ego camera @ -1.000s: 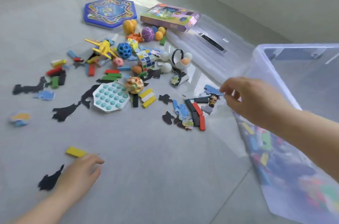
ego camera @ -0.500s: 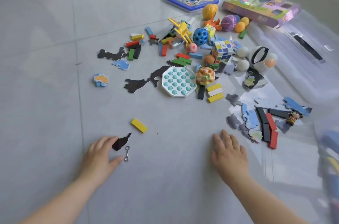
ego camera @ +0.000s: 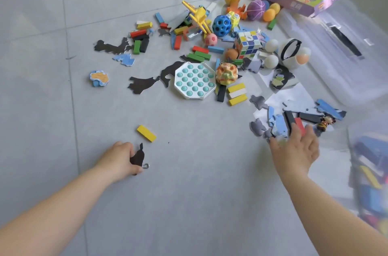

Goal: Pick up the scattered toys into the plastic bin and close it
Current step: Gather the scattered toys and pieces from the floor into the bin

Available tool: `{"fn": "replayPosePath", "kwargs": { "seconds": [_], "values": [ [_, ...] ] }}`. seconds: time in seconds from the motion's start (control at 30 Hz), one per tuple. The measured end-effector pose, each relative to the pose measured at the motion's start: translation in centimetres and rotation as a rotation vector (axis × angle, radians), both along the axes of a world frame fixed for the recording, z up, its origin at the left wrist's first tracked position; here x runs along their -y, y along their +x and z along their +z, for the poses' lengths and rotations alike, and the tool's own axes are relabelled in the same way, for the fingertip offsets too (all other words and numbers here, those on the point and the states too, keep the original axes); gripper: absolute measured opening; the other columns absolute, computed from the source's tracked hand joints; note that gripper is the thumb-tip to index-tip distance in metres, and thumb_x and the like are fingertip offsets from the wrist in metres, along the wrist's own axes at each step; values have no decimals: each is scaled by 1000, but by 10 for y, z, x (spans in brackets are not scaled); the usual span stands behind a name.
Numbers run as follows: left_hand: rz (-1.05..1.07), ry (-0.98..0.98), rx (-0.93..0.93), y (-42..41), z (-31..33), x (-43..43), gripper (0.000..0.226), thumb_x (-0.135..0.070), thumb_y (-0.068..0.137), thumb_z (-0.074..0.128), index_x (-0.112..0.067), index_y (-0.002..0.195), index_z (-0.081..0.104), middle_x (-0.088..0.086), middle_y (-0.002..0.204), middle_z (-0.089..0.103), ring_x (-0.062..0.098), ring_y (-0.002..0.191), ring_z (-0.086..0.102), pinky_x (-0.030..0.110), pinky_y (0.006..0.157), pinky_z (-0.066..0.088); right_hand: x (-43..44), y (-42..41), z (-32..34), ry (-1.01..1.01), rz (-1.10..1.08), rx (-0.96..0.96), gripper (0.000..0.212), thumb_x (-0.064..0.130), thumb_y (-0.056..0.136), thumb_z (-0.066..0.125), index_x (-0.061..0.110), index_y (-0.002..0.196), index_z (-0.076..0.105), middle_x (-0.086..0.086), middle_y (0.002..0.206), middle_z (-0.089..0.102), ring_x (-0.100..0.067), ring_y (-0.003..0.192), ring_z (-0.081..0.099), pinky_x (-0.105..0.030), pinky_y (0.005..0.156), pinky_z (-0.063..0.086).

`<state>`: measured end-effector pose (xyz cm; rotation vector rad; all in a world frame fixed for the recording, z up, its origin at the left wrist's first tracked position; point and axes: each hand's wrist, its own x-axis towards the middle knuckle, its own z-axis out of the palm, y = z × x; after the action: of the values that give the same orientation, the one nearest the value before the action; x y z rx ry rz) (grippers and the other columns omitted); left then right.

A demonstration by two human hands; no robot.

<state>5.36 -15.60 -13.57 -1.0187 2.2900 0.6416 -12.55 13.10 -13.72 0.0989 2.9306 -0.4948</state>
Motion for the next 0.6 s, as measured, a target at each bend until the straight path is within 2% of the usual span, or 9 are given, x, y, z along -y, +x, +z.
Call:
{"fn": "replayPosePath", "kwargs": {
  "seconds": [0.1,0.2,0.33,0.43,0.6],
  "values": [
    [-111,-49,1,2,1,-5,32,-25,77,68,-19,84,38,-1,97,45,18,86,46,25,62,32,-15,-25,8,-94,-150,106,77,31,87,58,7,147,15,-13,156,6,-29,143,6,-41,115,12],
    [-192,-47,6,4,1,-17,27,-27,83,61,-21,90,36,-3,96,51,19,87,50,23,56,31,-27,-45,13,-115,-95,236,81,31,85,62,6,146,15,-15,152,24,-33,139,18,-44,111,22],
    [-287,-28,27,-1,4,-25,13,-27,85,57,-27,77,47,-8,79,48,16,84,50,13,48,25,-30,-53,11,48,69,252,72,31,84,62,9,143,26,-17,144,33,-35,133,26,-40,107,27],
    [-342,-82,93,-8,6,-31,31,-31,87,53,-28,61,37,-12,68,40,16,80,47,17,47,25,-21,-55,13,133,119,271,60,24,86,59,6,138,33,-19,139,37,-36,129,30,-41,102,32],
    [-433,-206,107,-13,6,-48,35,-30,87,47,-25,56,30,-6,81,47,18,97,60,21,53,31,-10,-54,13,143,106,311,48,17,86,58,-1,127,42,-21,132,41,-37,123,38,-39,97,38]
  ]
}}
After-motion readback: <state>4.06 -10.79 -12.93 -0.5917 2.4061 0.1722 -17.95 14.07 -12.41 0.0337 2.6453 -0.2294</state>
